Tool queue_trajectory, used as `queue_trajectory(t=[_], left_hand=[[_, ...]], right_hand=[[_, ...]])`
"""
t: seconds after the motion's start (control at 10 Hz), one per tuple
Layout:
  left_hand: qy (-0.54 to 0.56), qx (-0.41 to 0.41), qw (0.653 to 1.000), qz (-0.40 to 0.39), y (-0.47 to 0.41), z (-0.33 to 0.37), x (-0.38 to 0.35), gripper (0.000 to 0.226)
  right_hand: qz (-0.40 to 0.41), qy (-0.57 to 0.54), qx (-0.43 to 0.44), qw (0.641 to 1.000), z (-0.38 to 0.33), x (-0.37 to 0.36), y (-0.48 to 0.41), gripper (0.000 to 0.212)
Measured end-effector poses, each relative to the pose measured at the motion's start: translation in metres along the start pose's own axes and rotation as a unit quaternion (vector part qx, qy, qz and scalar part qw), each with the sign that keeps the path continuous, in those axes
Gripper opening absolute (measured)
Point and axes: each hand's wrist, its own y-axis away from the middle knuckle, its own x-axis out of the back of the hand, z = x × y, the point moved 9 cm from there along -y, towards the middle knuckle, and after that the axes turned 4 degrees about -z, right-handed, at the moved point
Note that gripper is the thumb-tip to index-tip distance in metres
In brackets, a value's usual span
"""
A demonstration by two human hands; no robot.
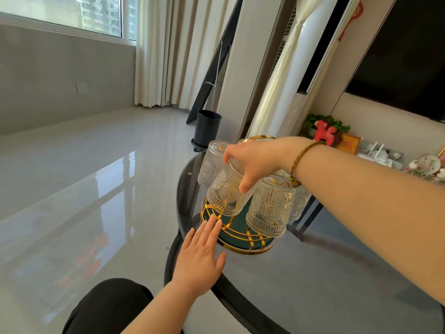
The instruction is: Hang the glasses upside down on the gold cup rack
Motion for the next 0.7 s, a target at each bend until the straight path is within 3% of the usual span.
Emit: queue_trajectory(t=[0.3,0.7], left_hand=[[-0.019,0.012,1.000,-0.016,-0.001,-0.002,-0.001,0.063],[-0.063,0.030,0.995,-0.070,-0.002,0.001,-0.005,0.067]], right_hand=[[0.035,-0.038,0.014,0.999,0.001,-0.012,-0.005,0.074],[0.151,-0.134,0.008,0.979,0.023,-0.019,0.026,0.067]])
